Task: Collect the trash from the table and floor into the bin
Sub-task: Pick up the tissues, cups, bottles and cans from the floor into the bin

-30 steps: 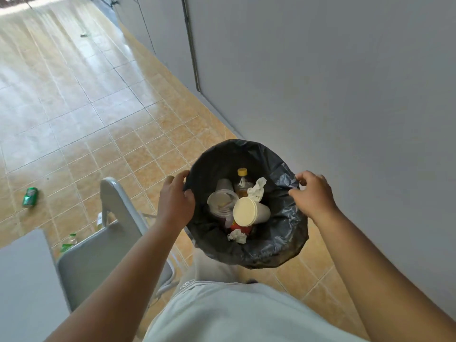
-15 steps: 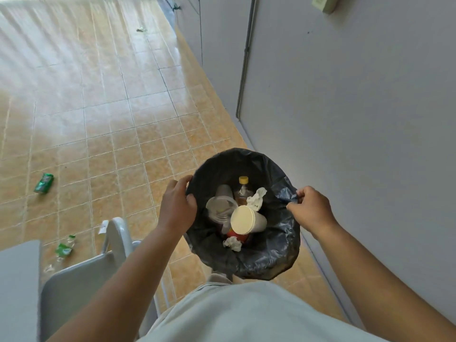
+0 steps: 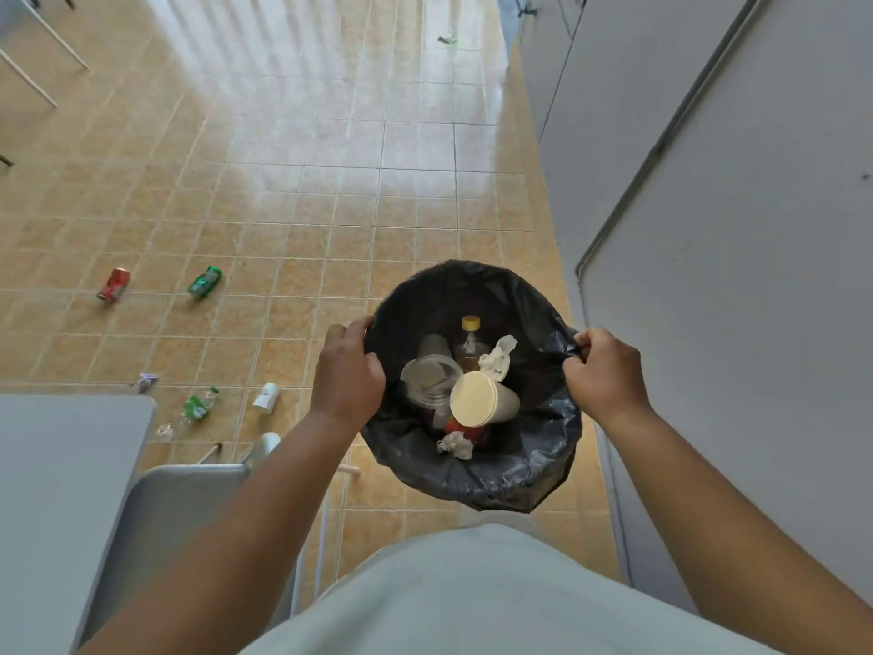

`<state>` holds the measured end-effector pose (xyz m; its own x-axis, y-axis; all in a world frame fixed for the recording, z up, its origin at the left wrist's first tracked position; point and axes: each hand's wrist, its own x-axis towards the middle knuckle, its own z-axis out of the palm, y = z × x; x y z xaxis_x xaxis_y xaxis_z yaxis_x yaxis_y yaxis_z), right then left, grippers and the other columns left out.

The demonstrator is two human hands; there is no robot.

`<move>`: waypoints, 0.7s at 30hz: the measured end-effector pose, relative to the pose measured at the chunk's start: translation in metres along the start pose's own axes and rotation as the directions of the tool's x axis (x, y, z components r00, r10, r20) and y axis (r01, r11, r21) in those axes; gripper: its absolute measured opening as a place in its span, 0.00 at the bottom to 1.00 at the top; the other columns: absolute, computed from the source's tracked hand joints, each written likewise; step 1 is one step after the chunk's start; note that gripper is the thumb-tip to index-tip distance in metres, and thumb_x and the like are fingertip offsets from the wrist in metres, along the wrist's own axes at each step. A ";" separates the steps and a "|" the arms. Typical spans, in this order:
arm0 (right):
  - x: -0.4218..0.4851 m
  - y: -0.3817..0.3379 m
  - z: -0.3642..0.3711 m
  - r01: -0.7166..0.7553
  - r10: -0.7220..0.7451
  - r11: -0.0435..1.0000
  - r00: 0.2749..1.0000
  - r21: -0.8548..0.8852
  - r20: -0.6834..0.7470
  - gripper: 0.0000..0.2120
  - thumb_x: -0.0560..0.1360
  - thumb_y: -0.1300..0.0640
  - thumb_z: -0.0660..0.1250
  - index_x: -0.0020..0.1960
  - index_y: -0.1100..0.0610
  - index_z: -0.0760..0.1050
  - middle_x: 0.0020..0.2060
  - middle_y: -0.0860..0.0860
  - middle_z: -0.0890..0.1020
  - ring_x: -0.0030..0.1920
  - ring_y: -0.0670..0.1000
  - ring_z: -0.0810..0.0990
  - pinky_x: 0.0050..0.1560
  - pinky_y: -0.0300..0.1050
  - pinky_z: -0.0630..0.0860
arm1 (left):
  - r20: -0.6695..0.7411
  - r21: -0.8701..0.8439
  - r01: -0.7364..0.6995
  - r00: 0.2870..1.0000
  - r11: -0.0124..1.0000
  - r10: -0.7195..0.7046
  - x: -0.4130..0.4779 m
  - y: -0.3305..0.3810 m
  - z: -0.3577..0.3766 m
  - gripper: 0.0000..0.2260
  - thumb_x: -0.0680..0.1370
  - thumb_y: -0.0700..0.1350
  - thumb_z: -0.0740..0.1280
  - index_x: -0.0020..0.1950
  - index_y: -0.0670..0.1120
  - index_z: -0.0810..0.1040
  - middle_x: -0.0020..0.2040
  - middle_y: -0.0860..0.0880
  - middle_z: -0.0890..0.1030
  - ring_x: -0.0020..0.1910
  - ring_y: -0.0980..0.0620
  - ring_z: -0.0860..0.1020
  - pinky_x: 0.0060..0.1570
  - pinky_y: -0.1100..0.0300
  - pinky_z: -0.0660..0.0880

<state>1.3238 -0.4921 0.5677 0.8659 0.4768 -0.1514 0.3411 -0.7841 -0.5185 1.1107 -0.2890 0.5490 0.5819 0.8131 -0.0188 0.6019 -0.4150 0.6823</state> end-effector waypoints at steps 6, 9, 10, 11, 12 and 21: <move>0.118 -0.041 0.021 0.225 -0.219 0.973 0.971 -0.057 0.092 0.10 0.74 0.64 0.63 0.55 0.61 0.77 0.44 0.59 0.82 0.42 0.59 0.78 0.42 0.51 0.79 | -0.091 0.010 0.200 0.976 0.980 -0.198 0.056 0.005 0.009 0.21 0.78 0.36 0.63 0.72 0.45 0.70 0.58 0.43 0.72 0.51 0.46 0.76 0.49 0.60 0.73; 0.178 -0.069 0.035 0.336 -0.323 0.939 0.935 -0.072 0.143 0.12 0.74 0.64 0.64 0.56 0.61 0.78 0.43 0.58 0.82 0.41 0.59 0.78 0.40 0.48 0.75 | -0.155 -0.001 0.290 0.945 0.957 -0.287 0.087 0.003 0.009 0.22 0.78 0.36 0.64 0.72 0.45 0.70 0.58 0.43 0.73 0.53 0.44 0.77 0.51 0.61 0.71; 0.184 -0.074 0.034 0.351 -0.339 0.933 0.930 -0.075 0.141 0.12 0.73 0.64 0.64 0.56 0.61 0.78 0.43 0.58 0.82 0.42 0.59 0.78 0.40 0.49 0.76 | -0.154 0.001 0.291 0.945 0.957 -0.287 0.090 0.005 0.007 0.22 0.78 0.36 0.64 0.72 0.44 0.70 0.58 0.42 0.73 0.53 0.43 0.77 0.51 0.61 0.71; 0.198 -0.085 0.036 0.373 -0.362 0.925 0.923 -0.073 0.134 0.12 0.73 0.63 0.64 0.56 0.61 0.79 0.43 0.59 0.82 0.42 0.60 0.78 0.41 0.50 0.77 | -0.170 0.004 0.298 0.941 0.955 -0.293 0.098 0.005 0.004 0.22 0.78 0.36 0.63 0.72 0.44 0.70 0.58 0.41 0.72 0.54 0.42 0.77 0.51 0.60 0.71; 0.213 -0.097 0.043 0.412 -0.399 0.908 0.905 -0.076 0.146 0.12 0.73 0.63 0.64 0.55 0.61 0.79 0.43 0.59 0.82 0.43 0.61 0.79 0.42 0.51 0.77 | -0.191 -0.001 0.334 0.925 0.943 -0.328 0.108 0.002 0.003 0.22 0.78 0.35 0.63 0.72 0.44 0.70 0.58 0.41 0.72 0.54 0.41 0.76 0.52 0.58 0.72; 0.307 -0.222 0.112 0.575 -0.539 0.817 0.788 -0.040 0.297 0.12 0.74 0.63 0.64 0.57 0.59 0.78 0.46 0.58 0.81 0.43 0.57 0.76 0.43 0.47 0.75 | -0.318 -0.084 0.532 0.787 0.843 -0.528 0.188 -0.043 -0.034 0.23 0.77 0.34 0.62 0.72 0.42 0.69 0.61 0.39 0.72 0.57 0.37 0.76 0.58 0.48 0.73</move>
<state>1.4726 -0.1270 0.5421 0.3896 0.9166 -0.0894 0.7910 -0.3828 -0.4774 1.1762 -0.1043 0.5413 -0.0336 0.9891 -0.1432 0.7707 0.1169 0.6264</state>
